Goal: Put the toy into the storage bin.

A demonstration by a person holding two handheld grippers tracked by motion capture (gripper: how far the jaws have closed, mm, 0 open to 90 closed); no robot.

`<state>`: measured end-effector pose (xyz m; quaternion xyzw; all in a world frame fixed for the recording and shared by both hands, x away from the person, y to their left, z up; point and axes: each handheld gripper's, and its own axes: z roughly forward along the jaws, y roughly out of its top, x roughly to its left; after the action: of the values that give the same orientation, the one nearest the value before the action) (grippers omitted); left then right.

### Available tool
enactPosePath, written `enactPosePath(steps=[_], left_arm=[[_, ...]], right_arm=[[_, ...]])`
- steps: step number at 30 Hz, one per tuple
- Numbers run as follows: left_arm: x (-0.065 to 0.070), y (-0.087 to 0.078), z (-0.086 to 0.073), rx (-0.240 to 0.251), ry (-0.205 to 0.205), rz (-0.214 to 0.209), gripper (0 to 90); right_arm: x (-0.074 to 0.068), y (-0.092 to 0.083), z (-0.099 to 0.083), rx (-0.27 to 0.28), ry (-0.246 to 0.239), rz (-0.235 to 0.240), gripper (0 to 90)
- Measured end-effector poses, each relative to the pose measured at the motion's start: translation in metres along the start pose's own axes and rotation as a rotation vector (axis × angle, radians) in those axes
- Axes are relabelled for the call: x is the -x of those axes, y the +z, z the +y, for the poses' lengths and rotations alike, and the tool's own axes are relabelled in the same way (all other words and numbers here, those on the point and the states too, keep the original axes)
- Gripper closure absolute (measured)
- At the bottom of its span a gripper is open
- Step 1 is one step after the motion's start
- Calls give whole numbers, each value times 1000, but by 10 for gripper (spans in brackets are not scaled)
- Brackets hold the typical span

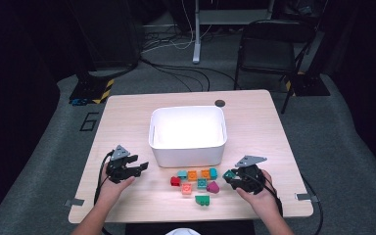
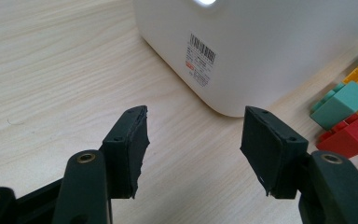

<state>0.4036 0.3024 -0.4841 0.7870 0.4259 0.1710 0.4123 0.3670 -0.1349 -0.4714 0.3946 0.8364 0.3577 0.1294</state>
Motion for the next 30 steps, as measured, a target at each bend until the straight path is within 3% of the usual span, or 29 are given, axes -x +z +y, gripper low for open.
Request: enactPosePath(steps=[10,30], left_arm=[[0,-1,-1,-5,7,-3,415],[-2,-2,-2,1,-9,-6,422]], right_arm=[[3,-22,31,-10,-49,12,580],[2,-57,89,7,-67,86,580]])
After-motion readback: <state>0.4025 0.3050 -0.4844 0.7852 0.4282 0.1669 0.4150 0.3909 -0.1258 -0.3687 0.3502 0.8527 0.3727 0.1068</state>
